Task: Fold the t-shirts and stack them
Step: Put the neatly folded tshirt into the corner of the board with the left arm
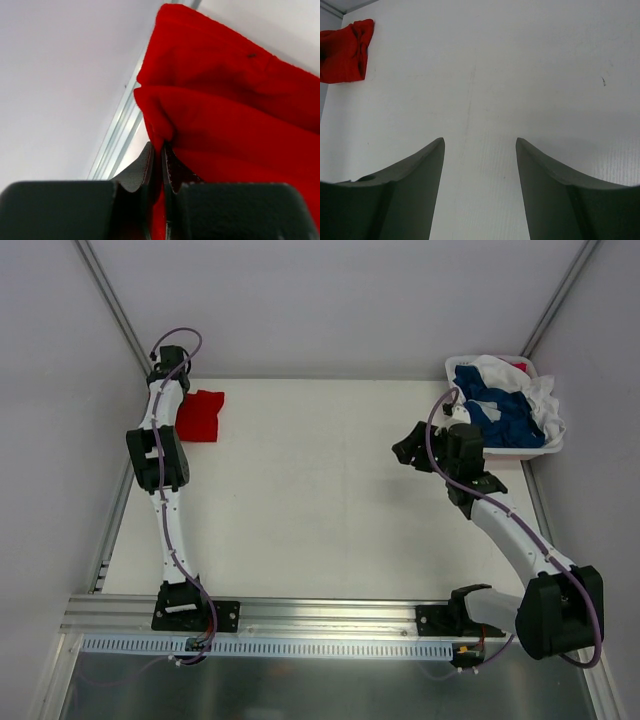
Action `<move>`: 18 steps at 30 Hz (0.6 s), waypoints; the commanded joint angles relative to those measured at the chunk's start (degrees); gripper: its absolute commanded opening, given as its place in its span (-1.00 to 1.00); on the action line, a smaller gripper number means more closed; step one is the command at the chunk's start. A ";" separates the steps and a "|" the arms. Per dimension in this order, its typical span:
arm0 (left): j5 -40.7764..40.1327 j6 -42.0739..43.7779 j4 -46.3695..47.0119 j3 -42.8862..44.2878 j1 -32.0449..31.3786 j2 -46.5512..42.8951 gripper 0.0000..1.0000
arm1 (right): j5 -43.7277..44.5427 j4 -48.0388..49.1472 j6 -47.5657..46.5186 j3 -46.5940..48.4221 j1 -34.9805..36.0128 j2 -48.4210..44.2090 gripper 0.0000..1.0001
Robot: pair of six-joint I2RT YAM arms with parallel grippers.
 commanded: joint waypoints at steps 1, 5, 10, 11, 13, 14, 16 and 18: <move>-0.39 3.82 4.45 4.69 0.63 1.39 -1.00 | -1.53 1.97 0.64 -0.49 -0.61 -3.23 0.25; 1.19 6.63 9.02 6.45 0.72 2.62 -1.00 | -1.88 2.05 0.73 -1.11 -0.79 -3.23 0.25; 2.07 8.57 11.76 6.71 0.72 4.46 -1.00 | -2.40 2.84 1.08 -1.81 -0.70 -2.88 0.25; 1.99 9.01 12.19 6.71 0.72 4.64 -1.00 | -2.49 2.85 1.17 -1.81 -0.79 -2.79 0.24; 2.16 9.36 13.25 6.98 0.72 5.43 -1.00 | -2.41 2.85 1.00 -1.99 -0.70 -2.79 0.25; 1.99 9.62 13.60 6.89 0.81 5.61 -1.00 | -2.49 2.76 1.08 -1.99 -0.70 -2.70 0.24; 1.72 10.06 14.48 6.98 0.89 6.05 -1.00 | -2.41 2.76 1.00 -2.07 -0.79 -2.62 0.24; 1.81 10.07 15.01 6.98 1.24 6.40 -1.00 | -2.32 2.67 0.99 -2.25 -0.70 -2.70 0.25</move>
